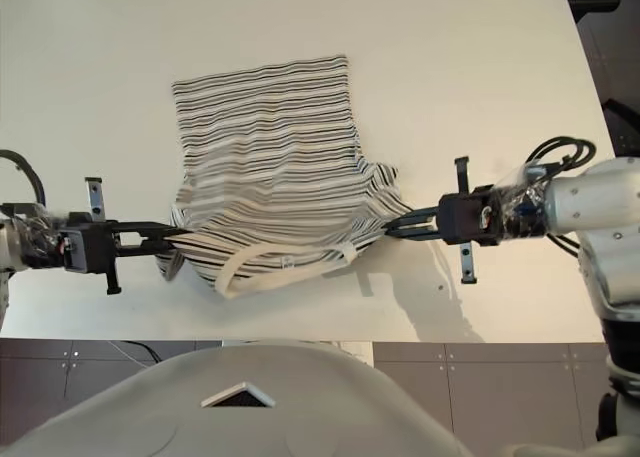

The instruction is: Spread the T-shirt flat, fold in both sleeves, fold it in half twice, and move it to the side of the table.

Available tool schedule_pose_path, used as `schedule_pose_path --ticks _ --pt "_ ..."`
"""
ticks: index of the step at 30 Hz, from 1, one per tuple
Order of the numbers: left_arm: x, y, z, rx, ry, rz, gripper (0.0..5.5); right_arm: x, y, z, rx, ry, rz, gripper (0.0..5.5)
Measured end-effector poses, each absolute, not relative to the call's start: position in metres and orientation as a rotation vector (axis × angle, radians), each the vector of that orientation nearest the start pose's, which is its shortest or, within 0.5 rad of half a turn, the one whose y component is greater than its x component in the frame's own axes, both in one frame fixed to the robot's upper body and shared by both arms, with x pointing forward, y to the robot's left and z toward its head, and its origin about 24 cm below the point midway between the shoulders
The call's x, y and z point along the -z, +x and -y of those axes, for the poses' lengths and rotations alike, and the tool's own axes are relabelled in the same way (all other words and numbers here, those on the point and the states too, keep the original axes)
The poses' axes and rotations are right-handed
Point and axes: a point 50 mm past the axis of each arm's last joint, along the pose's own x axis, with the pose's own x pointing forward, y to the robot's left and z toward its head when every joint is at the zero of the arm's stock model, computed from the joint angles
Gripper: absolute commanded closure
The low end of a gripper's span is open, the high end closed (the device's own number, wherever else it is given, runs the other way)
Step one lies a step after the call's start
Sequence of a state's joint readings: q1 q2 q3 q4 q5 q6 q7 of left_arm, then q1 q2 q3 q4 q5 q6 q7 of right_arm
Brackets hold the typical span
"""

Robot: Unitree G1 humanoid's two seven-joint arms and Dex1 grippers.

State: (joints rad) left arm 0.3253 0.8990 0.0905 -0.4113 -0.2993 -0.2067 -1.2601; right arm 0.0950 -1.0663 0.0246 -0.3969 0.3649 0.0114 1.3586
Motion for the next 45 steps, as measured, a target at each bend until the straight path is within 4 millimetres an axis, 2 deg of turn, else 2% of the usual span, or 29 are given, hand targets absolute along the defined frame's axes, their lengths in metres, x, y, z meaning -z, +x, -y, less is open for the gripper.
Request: schedule_pose_path --ticks 3,5,7,10,14,15,17,20,22,23,25,28,30,33,34,36,37,38,41,43,45 --pt "-0.096 0.147 -0.216 1.473 0.770 -0.174 5.37 -0.116 0.173 0.212 -1.599 -0.737 -0.374 5.40" --pt "-0.077 0.132 -0.220 1.505 0.809 -0.252 5.00 -0.103 0.164 0.212 -1.608 -0.759 -0.426 5.08" --pt "-0.069 0.123 -0.222 1.513 0.797 -0.290 4.71 -0.096 0.156 0.214 -1.617 -0.731 -0.462 4.77" --pt "-0.073 0.121 -0.221 1.512 0.773 -0.295 4.36 -0.096 0.152 0.219 -1.630 -0.714 -0.509 4.22" --pt "-0.103 0.128 -0.217 1.474 0.564 -0.309 4.36 -0.107 0.159 0.225 -1.601 -0.687 -0.516 4.22" --pt "-0.114 0.130 -0.217 1.472 0.485 -0.337 4.36 -0.116 0.168 0.227 -1.571 -0.668 -0.495 4.22" --pt "-0.124 0.132 -0.220 1.481 0.386 -0.391 4.36 -0.130 0.179 0.228 -1.536 -0.626 -0.454 4.22" --pt "-0.145 0.141 -0.236 1.513 0.322 -0.504 4.36 -0.157 0.218 0.223 -1.408 -0.580 -0.264 4.22" --pt "-0.153 0.164 -0.242 1.419 0.368 -0.447 4.36 -0.157 0.249 0.211 -1.292 -0.608 -0.154 4.22" --pt "-0.155 0.183 -0.240 1.314 0.436 -0.367 4.36 -0.150 0.268 0.202 -1.229 -0.640 -0.111 4.22" --pt "-0.140 0.204 -0.226 1.189 0.517 -0.300 4.36 -0.130 0.292 0.190 -1.174 -0.737 -0.096 4.22" --pt "-0.104 0.199 -0.202 1.262 0.692 -0.320 4.36 -0.097 0.319 0.169 -1.169 -0.818 -0.113 4.22" --pt "-0.082 0.194 -0.199 1.312 0.808 -0.353 4.36 -0.077 0.333 0.155 -1.177 -0.870 -0.146 4.22" --pt "-0.070 0.204 -0.204 1.269 0.894 -0.353 4.36 -0.051 0.341 0.145 -1.198 -0.947 -0.229 4.22" --pt "-0.070 0.213 -0.207 1.232 0.938 -0.330 4.36 -0.043 0.340 0.147 -1.196 -0.967 -0.260 4.22" --pt "-0.067 0.223 -0.212 1.195 0.981 -0.311 4.36 -0.042 0.343 0.151 -1.179 -1.002 -0.263 4.22" --pt "-0.060 0.225 -0.212 1.194 1.005 -0.308 4.36 -0.042 0.344 0.155 -1.165 -1.013 -0.269 4.22" --pt "-0.046 0.224 -0.212 1.205 1.016 -0.329 4.36 -0.040 0.345 0.160 -1.144 -1.029 -0.283 4.22" --pt "-0.030 0.235 -0.202 1.196 1.055 -0.234 4.36 -0.037 0.345 0.185 -1.054 -1.082 -0.350 4.22" --pt "-0.023 0.252 -0.195 1.157 1.105 -0.169 4.36 -0.037 0.345 0.209 -0.957 -1.141 -0.398 4.22" --pt "-0.020 0.269 -0.189 1.114 1.145 -0.129 4.36 -0.037 0.347 0.218 -0.894 -1.179 -0.409 4.22"
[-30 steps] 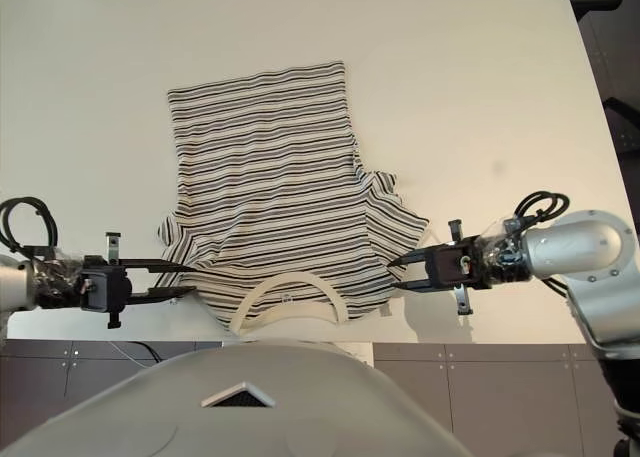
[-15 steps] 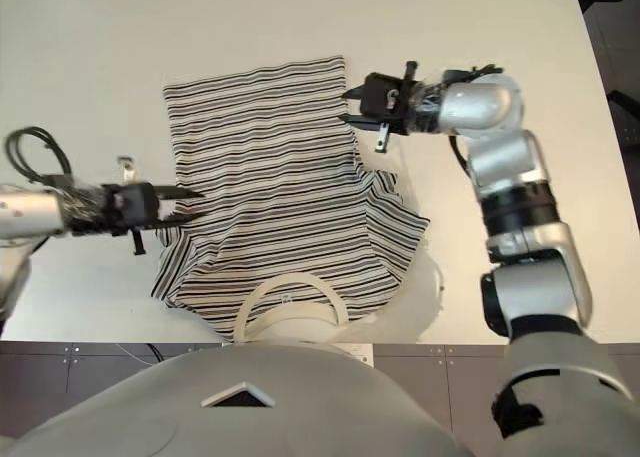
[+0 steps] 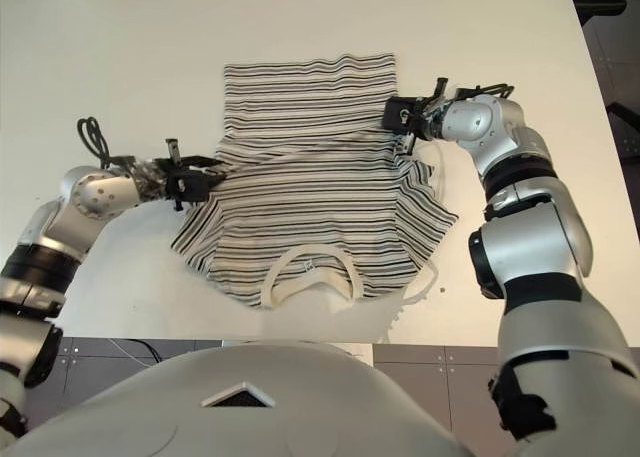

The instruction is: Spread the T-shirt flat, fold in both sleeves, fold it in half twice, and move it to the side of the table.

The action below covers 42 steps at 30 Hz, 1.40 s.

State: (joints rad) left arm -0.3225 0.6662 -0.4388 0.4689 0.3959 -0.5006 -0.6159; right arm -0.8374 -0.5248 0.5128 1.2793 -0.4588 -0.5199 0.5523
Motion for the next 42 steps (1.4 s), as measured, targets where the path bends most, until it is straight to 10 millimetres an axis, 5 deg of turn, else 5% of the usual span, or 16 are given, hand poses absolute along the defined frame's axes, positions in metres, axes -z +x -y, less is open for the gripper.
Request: schedule_pose_path --ticks 6,16,18,22,26,33,39,42 --pt "-0.016 0.298 -0.183 1.063 1.261 -0.082 4.36 -0.038 0.352 0.215 -0.791 -1.198 -0.350 4.22" --pt "-0.022 0.258 -0.255 1.028 1.251 -0.174 4.36 -0.094 0.354 0.216 -0.931 -1.142 -0.062 4.22" --pt "-0.023 0.247 -0.260 1.001 1.191 -0.198 4.36 -0.106 0.342 0.215 -0.993 -1.108 0.055 4.22" --pt "-0.029 0.233 -0.251 0.944 1.046 -0.188 4.36 -0.084 0.289 0.208 -1.173 -1.007 0.093 4.22" --pt "-0.043 0.236 -0.243 0.880 0.996 -0.165 4.36 -0.063 0.236 0.209 -1.286 -0.936 -0.023 4.22" --pt "-0.081 0.248 -0.256 0.746 1.051 -0.084 4.36 -0.042 0.196 0.238 -1.310 -0.944 -0.241 4.22" --pt "-0.075 0.207 -0.248 0.935 0.988 -0.171 4.36 -0.046 0.177 0.248 -1.316 -0.924 -0.306 4.22" --pt "-0.069 0.166 -0.232 1.067 0.883 -0.251 4.36 -0.050 0.165 0.245 -1.336 -0.881 -0.335 4.22"
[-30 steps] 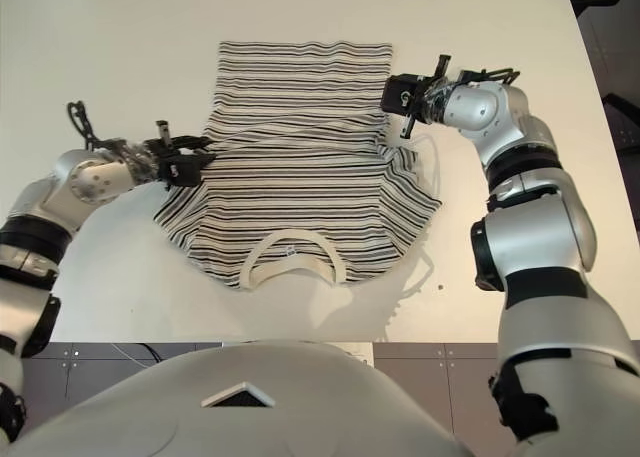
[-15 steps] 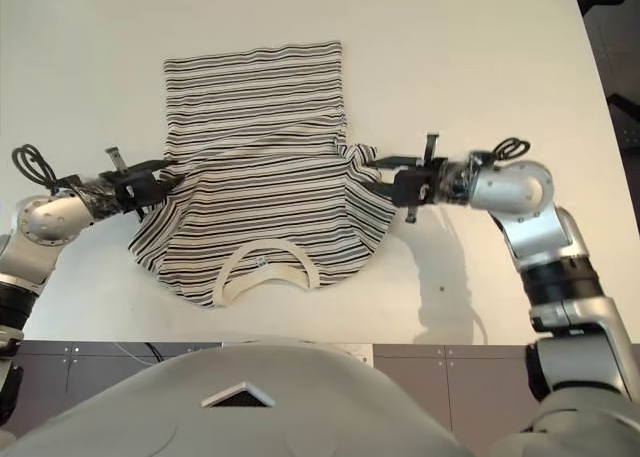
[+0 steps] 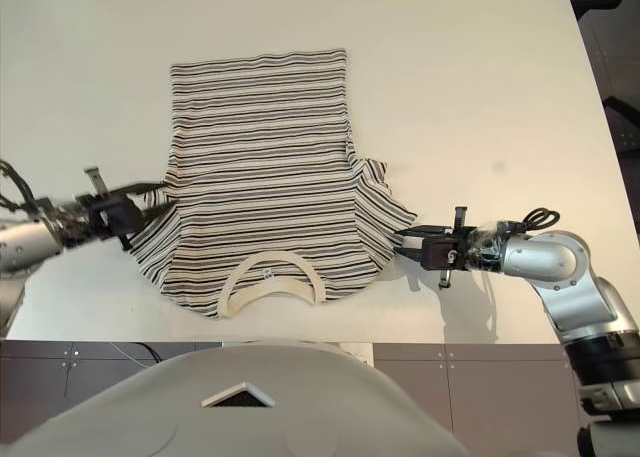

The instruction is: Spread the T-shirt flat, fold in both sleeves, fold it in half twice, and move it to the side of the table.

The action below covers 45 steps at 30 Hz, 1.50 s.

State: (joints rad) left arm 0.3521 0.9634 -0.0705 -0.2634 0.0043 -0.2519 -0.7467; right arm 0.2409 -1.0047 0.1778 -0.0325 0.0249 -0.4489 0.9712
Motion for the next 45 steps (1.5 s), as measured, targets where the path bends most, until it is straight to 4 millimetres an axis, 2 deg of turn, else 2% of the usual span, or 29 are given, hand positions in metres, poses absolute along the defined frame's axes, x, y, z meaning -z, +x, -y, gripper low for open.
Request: schedule_pose_path --ticks 2,5,7,8,10,12,14,16,18,22,28,40,45 --pt "-0.066 0.153 -0.236 1.069 0.865 -0.317 4.36 -0.053 0.161 0.242 -1.336 -0.865 -0.334 4.22" --pt "-0.081 0.156 -0.257 0.914 0.806 -0.360 4.36 -0.060 0.160 0.246 -1.293 -0.867 -0.330 4.22" --pt "-0.097 0.159 -0.278 0.731 0.624 -0.384 4.36 -0.072 0.165 0.252 -1.187 -0.856 -0.295 4.22" --pt "-0.103 0.154 -0.290 0.633 0.508 -0.412 4.36 -0.084 0.170 0.255 -1.091 -0.838 -0.248 4.22" --pt "-0.096 0.135 -0.296 0.546 0.324 -0.500 4.36 -0.097 0.175 0.263 -0.957 -0.801 -0.203 4.22" --pt "-0.081 0.110 -0.291 0.490 0.122 -0.607 4.36 -0.106 0.179 0.275 -0.840 -0.782 -0.184 4.22" --pt "-0.074 0.094 -0.283 0.444 -0.034 -0.643 4.07 -0.109 0.181 0.285 -0.777 -0.781 -0.195 4.18" --pt "-0.067 0.083 -0.284 0.351 -0.134 -0.655 3.74 -0.111 0.182 0.289 -0.744 -0.777 -0.198 4.18" --pt "-0.060 0.076 -0.286 0.300 -0.180 -0.667 3.38 -0.111 0.183 0.289 -0.731 -0.769 -0.188 4.18" --pt "-0.052 0.075 -0.285 0.251 -0.204 -0.664 3.38 -0.111 0.185 0.287 -0.725 -0.760 -0.181 4.18" --pt "-0.034 0.085 -0.275 0.181 -0.264 -0.658 3.38 -0.109 0.191 0.281 -0.744 -0.762 -0.168 4.18" --pt "-0.029 0.098 -0.273 0.164 -0.339 -0.653 5.39 -0.104 0.195 0.275 -0.762 -0.775 -0.172 4.18" --pt "-0.030 0.100 -0.278 0.154 -0.347 -0.636 5.39 -0.099 0.196 0.274 -0.765 -0.794 -0.188 4.18"
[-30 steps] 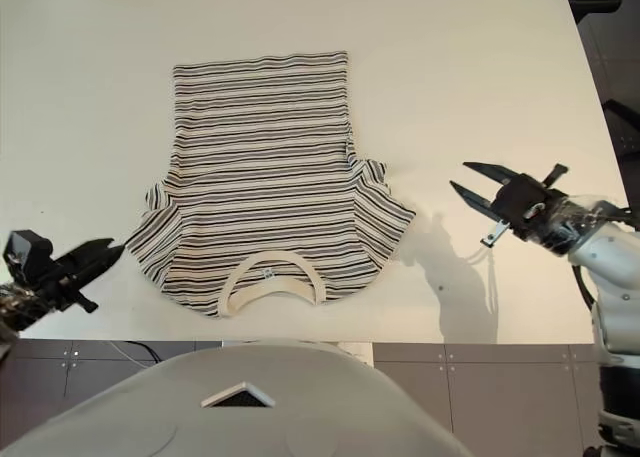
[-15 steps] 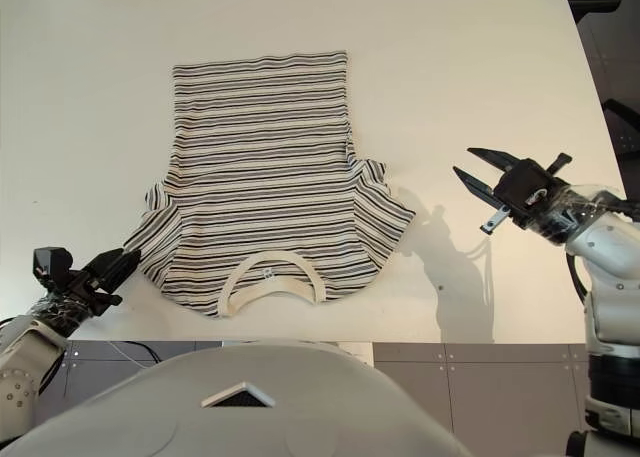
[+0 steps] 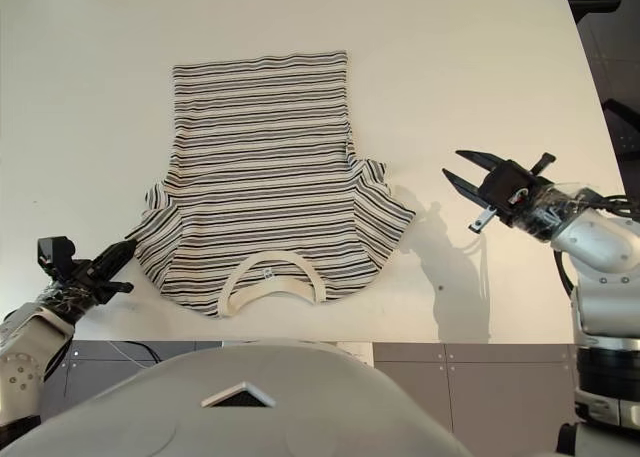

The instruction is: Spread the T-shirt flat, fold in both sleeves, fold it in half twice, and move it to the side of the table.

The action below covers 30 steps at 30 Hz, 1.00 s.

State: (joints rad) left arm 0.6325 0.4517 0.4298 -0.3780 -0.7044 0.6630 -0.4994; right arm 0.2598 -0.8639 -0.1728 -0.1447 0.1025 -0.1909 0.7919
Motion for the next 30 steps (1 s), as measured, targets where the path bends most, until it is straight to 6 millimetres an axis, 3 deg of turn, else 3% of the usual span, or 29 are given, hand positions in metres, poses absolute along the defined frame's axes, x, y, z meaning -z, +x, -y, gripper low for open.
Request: schedule_pose_path --ticks 5,9,15,30 --pt "-0.034 0.097 -0.284 0.155 -0.339 -0.628 5.39 -0.097 0.195 0.274 -0.758 -0.789 -0.190 4.18" --pt "-0.047 0.107 -0.285 0.195 -0.323 -0.567 5.39 -0.095 0.194 0.273 -0.749 -0.789 -0.189 4.18" --pt "-0.067 0.114 -0.265 0.339 -0.294 -0.464 5.39 -0.094 0.194 0.273 -0.747 -0.786 -0.189 4.18" --pt "-0.072 0.132 -0.206 0.747 0.229 -0.383 5.39 -0.086 0.196 0.269 -0.750 -0.771 -0.198 4.18"
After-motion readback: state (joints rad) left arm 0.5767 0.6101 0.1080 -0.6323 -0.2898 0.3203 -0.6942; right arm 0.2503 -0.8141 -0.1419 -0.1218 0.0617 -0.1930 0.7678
